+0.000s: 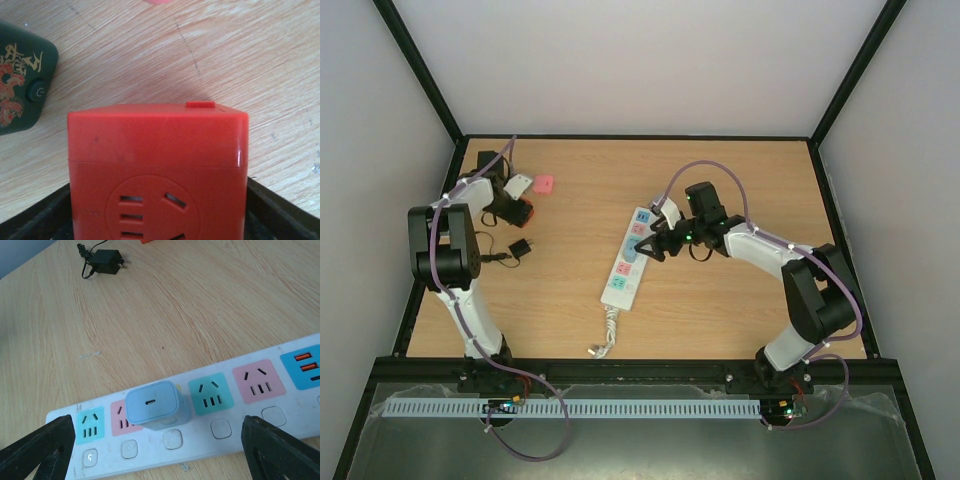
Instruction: Pull the plug off the socket
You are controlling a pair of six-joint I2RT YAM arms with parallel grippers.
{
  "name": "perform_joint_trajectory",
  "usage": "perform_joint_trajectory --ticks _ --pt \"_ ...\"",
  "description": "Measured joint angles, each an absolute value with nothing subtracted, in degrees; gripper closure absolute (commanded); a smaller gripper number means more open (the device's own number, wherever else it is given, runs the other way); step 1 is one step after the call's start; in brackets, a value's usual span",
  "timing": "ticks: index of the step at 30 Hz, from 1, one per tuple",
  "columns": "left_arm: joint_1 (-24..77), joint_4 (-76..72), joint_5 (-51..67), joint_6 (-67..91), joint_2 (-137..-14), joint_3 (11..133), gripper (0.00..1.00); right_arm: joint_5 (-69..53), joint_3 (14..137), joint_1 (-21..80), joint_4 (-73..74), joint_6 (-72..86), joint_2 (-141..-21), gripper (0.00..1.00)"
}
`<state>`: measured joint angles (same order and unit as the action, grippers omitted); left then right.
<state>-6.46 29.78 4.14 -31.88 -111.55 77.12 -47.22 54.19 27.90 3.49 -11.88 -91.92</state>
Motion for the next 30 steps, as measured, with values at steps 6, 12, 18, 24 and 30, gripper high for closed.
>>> perform_joint_trajectory --ticks 6,12,18,24,30 --pt "-6.46 30.37 5.04 -32.71 -111.07 77.10 0.03 -46.94 53.98 27.90 2.46 -12.71 -91.92 0.11" --pt "-5.91 31.24 8.47 -34.06 -104.97 76.77 0.00 -46.87 51.66 27.90 0.56 -13.47 -91.05 0.10" --pt "-2.07 32.16 16.14 -37.74 -94.21 75.79 0.01 -46.35 49.12 27.90 -2.35 -15.55 -89.56 0.10" --pt "6.13 33.10 24.99 -43.77 -90.52 73.08 0.01 -46.89 46.35 28.01 -5.02 -20.36 -88.99 0.10" --pt "15.05 36.67 31.16 -53.25 -90.43 70.22 0.03 -48.36 43.66 28.14 -6.85 -24.01 -88.99 0.10"
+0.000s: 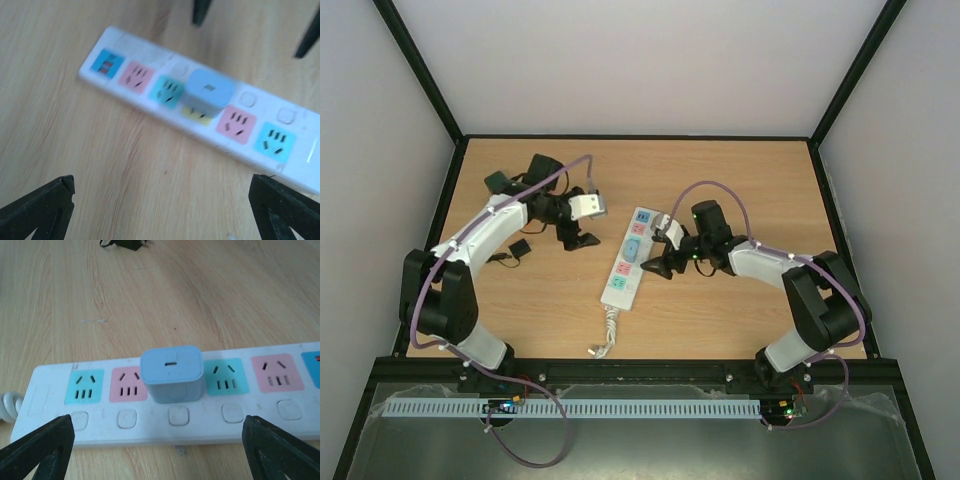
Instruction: Pull the plug off the socket
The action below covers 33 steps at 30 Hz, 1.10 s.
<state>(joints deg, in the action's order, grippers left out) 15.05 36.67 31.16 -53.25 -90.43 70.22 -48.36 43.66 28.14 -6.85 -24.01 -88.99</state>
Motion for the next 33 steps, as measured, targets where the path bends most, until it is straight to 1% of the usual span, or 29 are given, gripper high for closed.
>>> perform_joint_trajectory --ticks 6,14,18,26,28,33 --pt "20.38 38.13 34.35 -62.17 -93.06 70.61 0.08 -48.90 40.45 28.14 -9.02 -25.61 -88.97 0.09" --pt "25.41 37.78 33.85 -69.10 -100.47 72.07 0.13 -49.89 36.93 28.14 -12.91 -26.96 -88.49 0.07" --pt "27.59 36.36 33.04 -70.24 -102.37 72.07 0.18 -50.17 35.33 28.14 -15.81 -27.03 -88.38 0.06" --pt "29.58 33.28 32.56 -70.30 -104.64 72.10 0.24 -49.87 32.58 28.14 -21.96 -27.14 -88.05 0.06" --pt "29.74 32.42 32.34 -69.97 -104.75 72.10 0.27 -49.74 32.45 28.14 -24.10 -27.22 -88.07 0.05" --pt "30.55 29.41 31.48 -68.58 -104.95 71.88 0.28 -49.78 32.40 28.16 -29.41 -27.00 -89.76 0.04"
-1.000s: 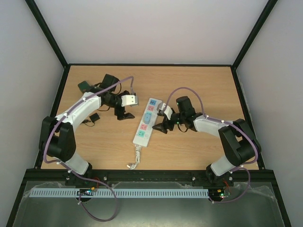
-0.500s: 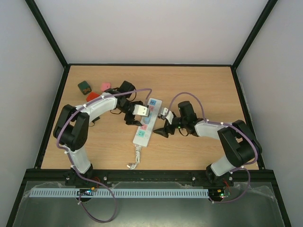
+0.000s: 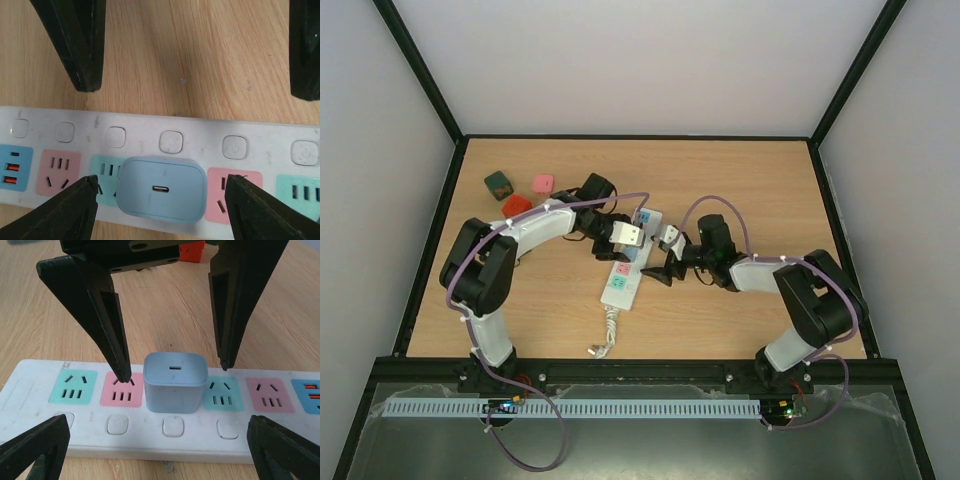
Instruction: Pull the plug off the socket
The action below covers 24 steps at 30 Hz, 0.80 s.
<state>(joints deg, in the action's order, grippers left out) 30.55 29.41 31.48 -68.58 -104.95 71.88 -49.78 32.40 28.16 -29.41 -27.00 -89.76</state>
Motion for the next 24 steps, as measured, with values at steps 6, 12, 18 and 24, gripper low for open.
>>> perform_joint_trajectory --ticks 6,12,18,24 --pt "30.74 26.81 30.98 -67.55 -104.97 70.67 0.40 -49.71 31.79 28.40 -34.11 -26.24 -92.84 0.03" --pt "30.85 26.39 31.05 -67.55 -104.97 70.00 0.45 -48.40 31.62 30.00 -39.27 -24.49 -95.68 0.03" --pt "30.83 24.91 31.42 -67.48 -104.97 69.32 0.48 -46.78 31.64 31.07 -43.99 -22.87 -100.01 0.05" --pt "30.83 24.73 31.77 -67.46 -104.95 69.14 0.52 -45.67 32.53 31.11 -46.89 -21.15 -104.77 0.07"
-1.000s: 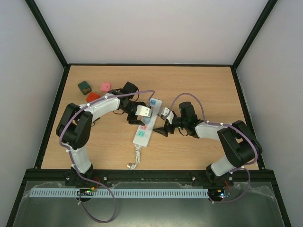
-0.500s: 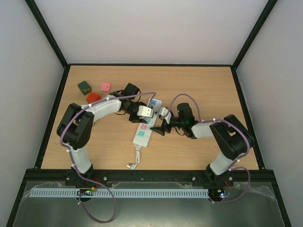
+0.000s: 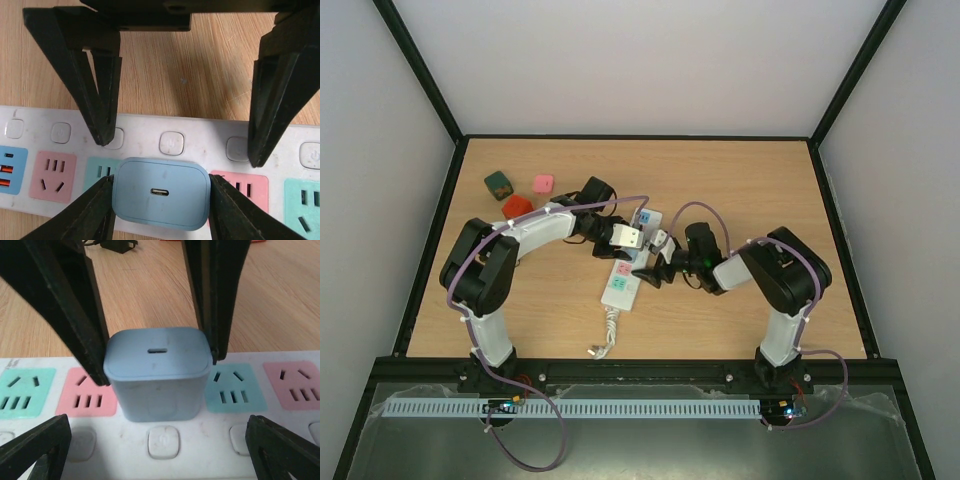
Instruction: Pull the plug off the socket
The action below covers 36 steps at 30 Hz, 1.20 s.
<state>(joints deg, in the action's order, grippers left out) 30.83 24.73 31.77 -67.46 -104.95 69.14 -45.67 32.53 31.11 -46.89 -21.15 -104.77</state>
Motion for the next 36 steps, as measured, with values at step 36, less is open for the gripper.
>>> perform_joint_trajectory --ticks 36 --pt "29.76 26.59 34.79 -66.85 -104.84 68.99 0.62 -44.18 38.61 32.77 -42.24 -24.73 -107.48 0.13"
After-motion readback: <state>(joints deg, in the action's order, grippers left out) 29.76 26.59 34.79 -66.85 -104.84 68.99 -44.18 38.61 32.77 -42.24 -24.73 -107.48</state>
